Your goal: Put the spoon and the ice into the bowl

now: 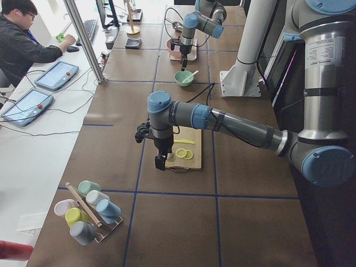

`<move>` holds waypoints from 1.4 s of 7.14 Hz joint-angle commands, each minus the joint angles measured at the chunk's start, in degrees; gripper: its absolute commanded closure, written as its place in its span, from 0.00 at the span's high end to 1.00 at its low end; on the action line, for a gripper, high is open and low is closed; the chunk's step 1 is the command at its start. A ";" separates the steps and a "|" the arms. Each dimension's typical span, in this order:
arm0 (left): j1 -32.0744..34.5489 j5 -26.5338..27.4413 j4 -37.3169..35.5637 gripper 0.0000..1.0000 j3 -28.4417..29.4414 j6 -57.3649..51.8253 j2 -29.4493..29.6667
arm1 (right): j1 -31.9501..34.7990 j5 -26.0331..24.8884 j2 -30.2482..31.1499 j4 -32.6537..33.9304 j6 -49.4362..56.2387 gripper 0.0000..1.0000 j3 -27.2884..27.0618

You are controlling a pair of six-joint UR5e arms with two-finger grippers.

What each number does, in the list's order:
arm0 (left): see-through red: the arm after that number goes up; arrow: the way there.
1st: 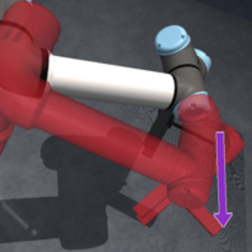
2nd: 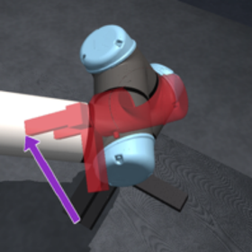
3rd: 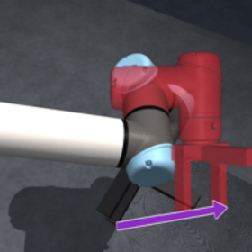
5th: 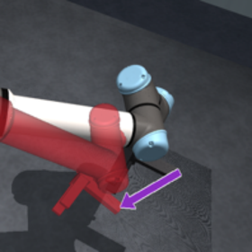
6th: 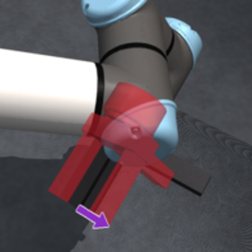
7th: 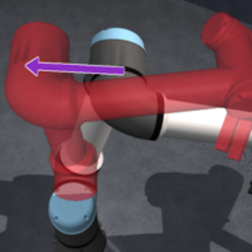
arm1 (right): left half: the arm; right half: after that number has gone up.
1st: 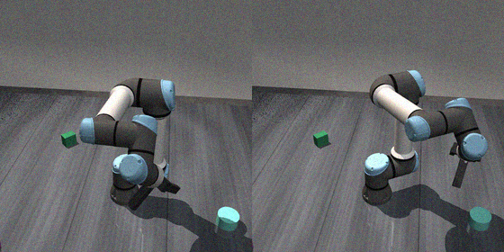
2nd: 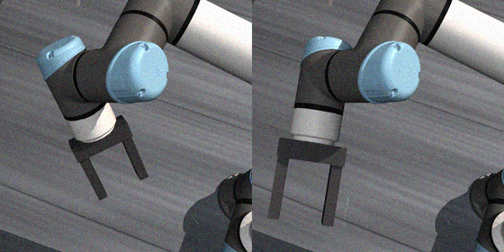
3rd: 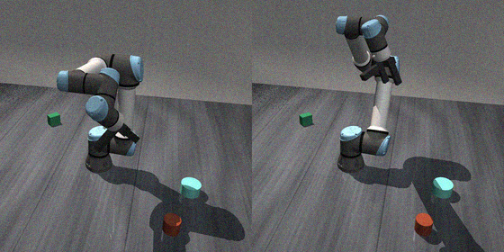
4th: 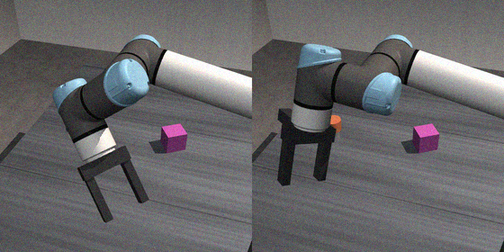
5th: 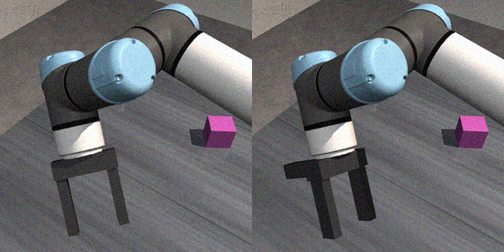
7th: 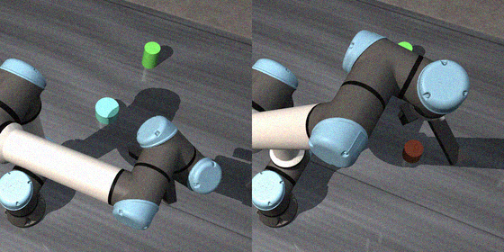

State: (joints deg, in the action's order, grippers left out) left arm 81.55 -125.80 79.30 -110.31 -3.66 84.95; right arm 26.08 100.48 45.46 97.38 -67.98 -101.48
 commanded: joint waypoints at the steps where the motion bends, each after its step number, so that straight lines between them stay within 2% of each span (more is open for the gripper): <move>1: 4.64 -5.28 0.07 1.00 5.86 -7.72 0.13 | 7.27 4.78 5.39 5.07 3.79 1.00 -8.42; 2: 6.84 -9.33 0.24 1.00 9.46 -12.20 0.21 | 12.62 8.03 10.73 5.45 10.96 1.00 -13.34; 4: 7.74 -9.64 1.04 1.00 10.99 -12.43 0.21 | 24.92 17.78 18.22 4.93 23.53 1.00 -14.36; 5: 7.74 -9.64 1.04 1.00 12.12 -9.03 2.04 | 31.68 21.30 23.04 4.76 31.95 1.00 -14.27; 6: 7.74 -9.55 1.04 1.00 14.74 -7.86 4.67 | 38.01 23.69 28.31 4.75 41.52 1.00 -13.75; 8: 7.74 -9.55 1.12 1.00 19.24 -7.94 6.89 | 48.05 29.21 34.67 4.67 56.66 1.00 -10.33; 9: 7.83 -9.37 1.12 1.00 19.34 -8.46 6.72 | 52.27 33.25 36.43 4.67 62.39 1.00 -7.62; 10: 8.09 -9.37 1.21 1.00 18.91 -8.81 6.11 | 55.80 34.42 38.11 4.67 66.97 1.00 -5.94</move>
State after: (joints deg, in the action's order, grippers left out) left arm 89.43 -135.24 80.43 -91.40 -12.06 91.41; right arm 76.97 132.16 81.19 102.05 -7.62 -109.87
